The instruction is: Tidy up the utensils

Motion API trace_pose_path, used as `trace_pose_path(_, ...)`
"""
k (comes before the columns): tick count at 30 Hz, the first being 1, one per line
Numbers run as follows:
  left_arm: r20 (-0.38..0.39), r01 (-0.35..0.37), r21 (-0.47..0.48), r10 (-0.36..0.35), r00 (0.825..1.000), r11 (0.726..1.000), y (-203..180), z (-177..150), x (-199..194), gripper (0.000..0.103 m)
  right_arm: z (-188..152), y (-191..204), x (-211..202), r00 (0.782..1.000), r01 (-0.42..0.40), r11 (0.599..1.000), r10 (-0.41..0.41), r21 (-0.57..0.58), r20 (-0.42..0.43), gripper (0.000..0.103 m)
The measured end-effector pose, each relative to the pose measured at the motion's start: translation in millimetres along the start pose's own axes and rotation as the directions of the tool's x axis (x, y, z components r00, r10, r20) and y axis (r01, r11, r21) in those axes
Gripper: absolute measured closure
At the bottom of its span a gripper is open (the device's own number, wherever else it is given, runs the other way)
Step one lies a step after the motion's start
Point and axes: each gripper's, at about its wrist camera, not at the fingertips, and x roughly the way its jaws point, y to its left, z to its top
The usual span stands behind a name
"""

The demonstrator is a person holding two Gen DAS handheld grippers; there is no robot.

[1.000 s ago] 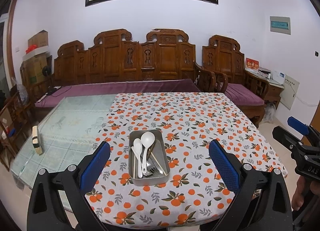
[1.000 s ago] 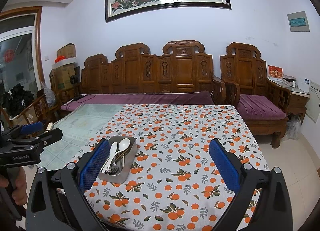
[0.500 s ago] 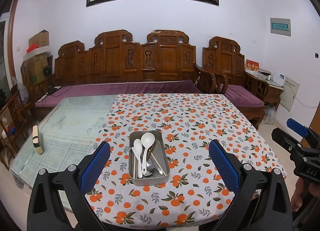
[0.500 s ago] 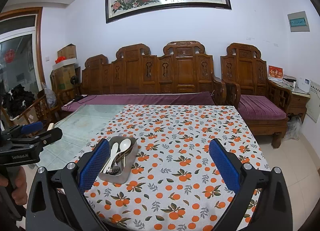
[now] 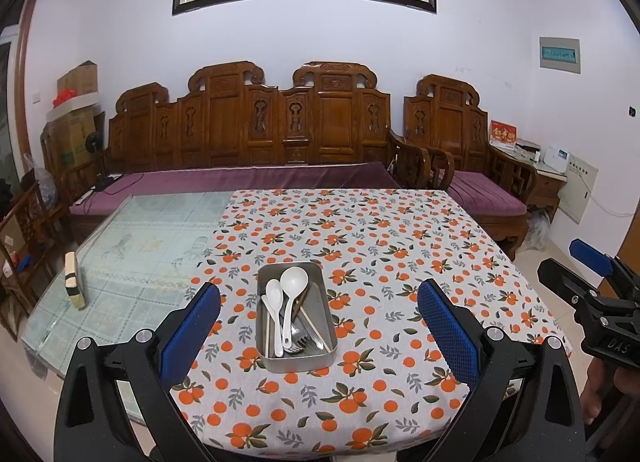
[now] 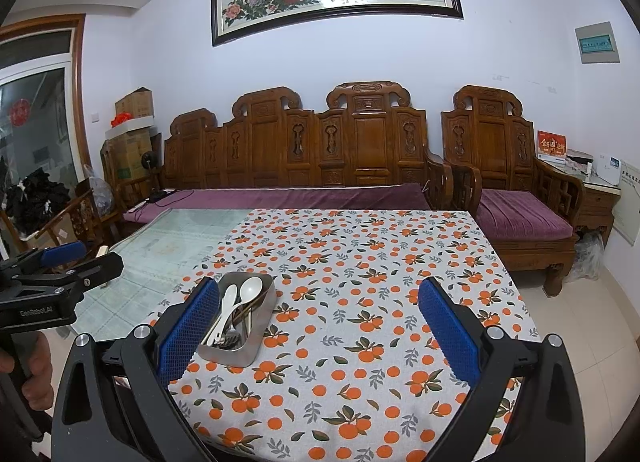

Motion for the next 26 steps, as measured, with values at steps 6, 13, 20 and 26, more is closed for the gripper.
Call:
trace_pose_path(6, 0.001, -0.001, -0.001, 0.001, 1.0, 1.0, -0.2, -0.6, 0.1, 0.008, -0.2, -0.2, 0.3, 1.0, -0.001, 1.0, 0.001, 0.001, -0.003, 0.003)
trace_pose_path(13, 0.003, 0.0, -0.001, 0.0, 1.0, 1.0, -2.7, 3.8, -3.8, 0.008, -0.6, 1.0, 0.4, 1.0, -0.002, 1.0, 0.002, 0.001, -0.002, 0.003)
trace_pose_path(20, 0.005, -0.003, 0.0, 0.003, 1.0, 1.0, -2.7, 4.0, -4.0, 0.008, -1.0, 2.1, 0.6, 1.0, -0.003, 1.0, 0.003, 0.003, -0.001, 0.003)
trace_pose_path(26, 0.008, 0.005, -0.003, -0.005, 1.0, 1.0, -4.8, 6.9, -8.0, 0.008, -0.8, 1.7, 0.3, 1.0, -0.003, 1.0, 0.003, 0.003, 0.001, 0.003)
